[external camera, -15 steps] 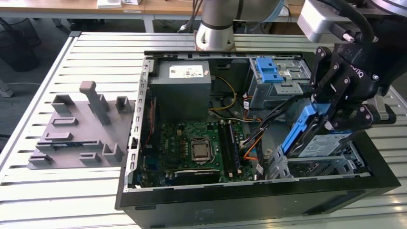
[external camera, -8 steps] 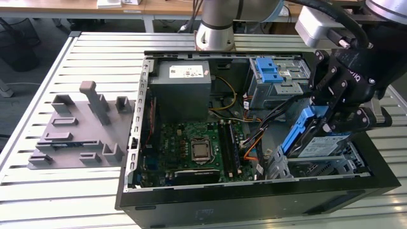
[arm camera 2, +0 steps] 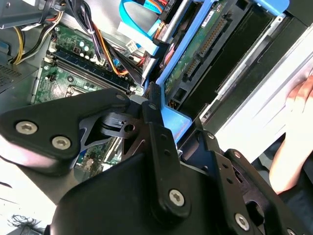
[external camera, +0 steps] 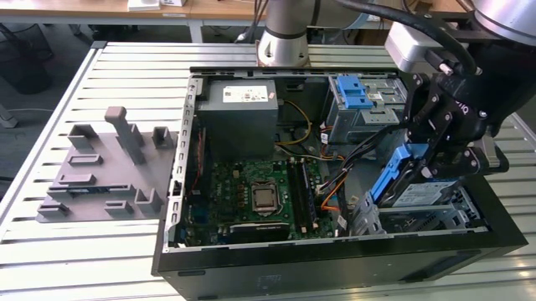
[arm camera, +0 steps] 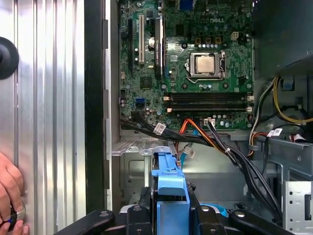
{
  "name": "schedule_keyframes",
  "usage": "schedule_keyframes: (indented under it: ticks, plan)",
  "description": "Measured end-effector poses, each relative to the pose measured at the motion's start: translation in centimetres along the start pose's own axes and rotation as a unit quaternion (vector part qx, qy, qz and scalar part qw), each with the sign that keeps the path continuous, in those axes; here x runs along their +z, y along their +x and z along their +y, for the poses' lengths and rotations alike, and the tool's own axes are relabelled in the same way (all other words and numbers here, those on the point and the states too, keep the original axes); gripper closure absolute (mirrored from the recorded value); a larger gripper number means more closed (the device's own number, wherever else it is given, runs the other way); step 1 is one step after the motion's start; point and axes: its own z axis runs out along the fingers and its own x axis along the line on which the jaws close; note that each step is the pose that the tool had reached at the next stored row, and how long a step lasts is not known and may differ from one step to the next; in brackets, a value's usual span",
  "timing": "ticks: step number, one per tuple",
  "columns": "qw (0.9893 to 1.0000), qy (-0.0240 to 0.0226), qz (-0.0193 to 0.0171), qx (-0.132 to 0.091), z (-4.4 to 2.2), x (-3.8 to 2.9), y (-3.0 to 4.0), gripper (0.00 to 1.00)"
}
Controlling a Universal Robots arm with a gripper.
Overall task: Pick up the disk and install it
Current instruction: 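Insert the disk into the insertion slot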
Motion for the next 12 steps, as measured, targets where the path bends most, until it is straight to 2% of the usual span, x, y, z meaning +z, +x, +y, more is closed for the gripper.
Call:
schedule_keyframes:
  ticks: [12]
  plan:
    - [1.0,0.0,0.0,0.0,-0.01,1.2,-0.03,0.64]
